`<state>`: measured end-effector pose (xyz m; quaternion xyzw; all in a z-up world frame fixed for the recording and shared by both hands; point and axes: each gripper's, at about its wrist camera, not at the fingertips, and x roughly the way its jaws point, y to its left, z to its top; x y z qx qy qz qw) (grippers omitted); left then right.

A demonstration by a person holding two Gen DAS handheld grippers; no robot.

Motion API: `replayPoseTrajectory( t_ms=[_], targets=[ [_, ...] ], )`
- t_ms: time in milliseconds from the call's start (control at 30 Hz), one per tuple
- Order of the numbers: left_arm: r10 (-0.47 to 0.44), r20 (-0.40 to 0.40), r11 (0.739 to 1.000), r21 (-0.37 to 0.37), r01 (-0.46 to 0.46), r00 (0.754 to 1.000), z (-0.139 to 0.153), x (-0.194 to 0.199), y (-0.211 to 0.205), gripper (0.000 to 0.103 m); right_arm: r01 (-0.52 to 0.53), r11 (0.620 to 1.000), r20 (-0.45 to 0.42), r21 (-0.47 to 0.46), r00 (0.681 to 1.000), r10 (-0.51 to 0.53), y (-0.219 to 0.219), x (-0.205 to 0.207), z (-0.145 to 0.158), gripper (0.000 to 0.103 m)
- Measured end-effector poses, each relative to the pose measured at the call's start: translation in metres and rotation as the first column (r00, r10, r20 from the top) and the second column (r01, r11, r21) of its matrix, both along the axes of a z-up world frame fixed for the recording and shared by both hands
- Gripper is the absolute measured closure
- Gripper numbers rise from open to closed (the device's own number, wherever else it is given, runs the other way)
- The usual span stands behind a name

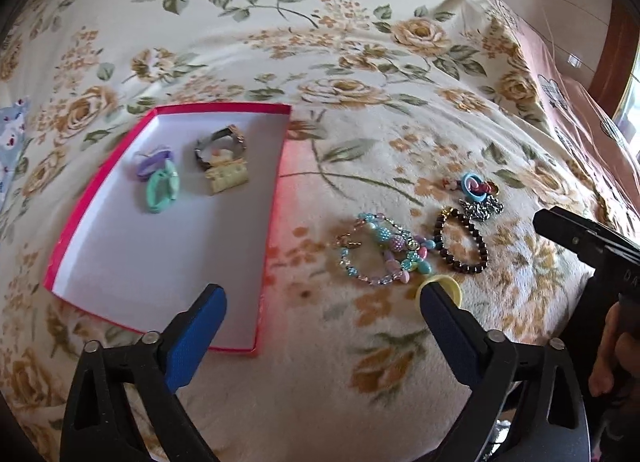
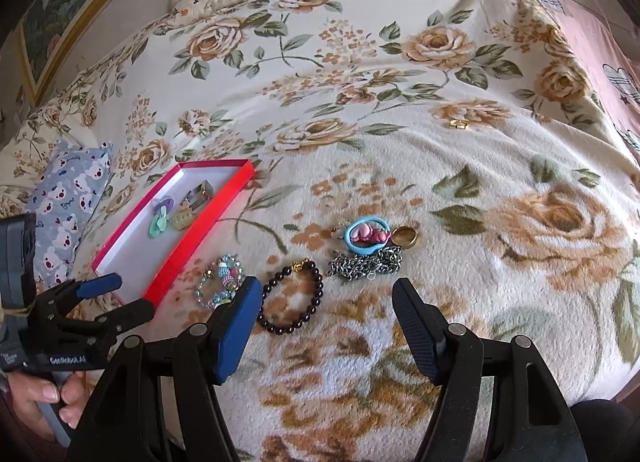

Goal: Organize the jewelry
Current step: 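Lift both open tools out of the box back toward the bracelets, then grasp the black bead bracelet with the right tool while the left grasps the pastel bracelet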

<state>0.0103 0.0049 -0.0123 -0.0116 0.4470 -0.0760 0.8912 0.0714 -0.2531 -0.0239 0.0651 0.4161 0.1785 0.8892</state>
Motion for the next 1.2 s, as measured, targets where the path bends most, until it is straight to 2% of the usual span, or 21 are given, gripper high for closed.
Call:
replayPoseTrajectory(
  t_ms=[67, 133, 200, 333, 400, 567, 767, 833, 900, 1033, 1200],
  targets=[
    [-0.012, -0.013, 1.0, 0.0, 0.012, 1.0, -0.004, 0.008, -0.004, 0.016, -0.008, 1.0, -0.009, 0.0, 1.0, 0.008, 0.002, 0.001, -0.003, 0.035],
    [-0.038, -0.022, 0.999, 0.014, 0.038, 0.999, -0.006, 0.017, -0.007, 0.03, -0.018, 1.0, -0.026, 0.0, 0.999, 0.018, 0.004, 0.003, -0.007, 0.042],
    [-0.06, -0.033, 0.997, 0.035, 0.061, 0.998, -0.009, 0.026, -0.013, 0.034, -0.028, 1.0, -0.047, -0.002, 0.998, 0.028, 0.007, 0.007, -0.012, 0.052],
    [-0.112, -0.057, 0.991, 0.067, 0.115, 0.992, -0.016, 0.044, -0.022, 0.048, -0.049, 0.999, -0.084, -0.009, 0.995, 0.048, 0.014, 0.015, -0.022, 0.06],
    [-0.136, -0.076, 0.987, 0.081, 0.142, 0.988, -0.02, 0.054, -0.027, 0.051, -0.063, 0.998, -0.093, -0.014, 0.994, 0.061, 0.019, 0.017, -0.026, 0.065],
    [-0.168, -0.117, 0.973, 0.136, 0.184, 0.979, -0.036, 0.08, -0.037, 0.059, -0.085, 0.996, -0.126, -0.033, 0.989, 0.08, 0.028, 0.026, -0.037, 0.067],
    [-0.216, -0.158, 0.96, 0.148, 0.239, 0.964, -0.055, 0.097, -0.049, 0.066, -0.114, 0.99, -0.163, -0.082, 0.982, 0.1, 0.04, 0.038, -0.055, 0.069],
    [-0.241, -0.146, 0.955, 0.141, 0.261, 0.959, -0.056, 0.097, -0.052, 0.081, -0.12, 0.988, -0.148, -0.102, 0.983, 0.104, 0.044, 0.039, -0.056, 0.075],
    [-0.259, -0.132, 0.952, 0.131, 0.276, 0.957, -0.057, 0.095, -0.053, 0.087, -0.124, 0.984, -0.134, -0.126, 0.985, 0.107, 0.047, 0.039, -0.056, 0.096],
    [-0.254, -0.109, 0.961, 0.086, 0.263, 0.961, -0.053, 0.091, -0.046, 0.088, -0.12, 0.985, -0.113, -0.123, 0.988, 0.107, 0.046, 0.037, -0.052, 0.096],
    [-0.231, -0.062, 0.973, 0.011, 0.232, 0.971, -0.031, 0.076, -0.03, 0.088, -0.104, 0.991, -0.065, -0.083, 0.993, 0.099, 0.04, 0.034, -0.03, 0.096]
  ],
)
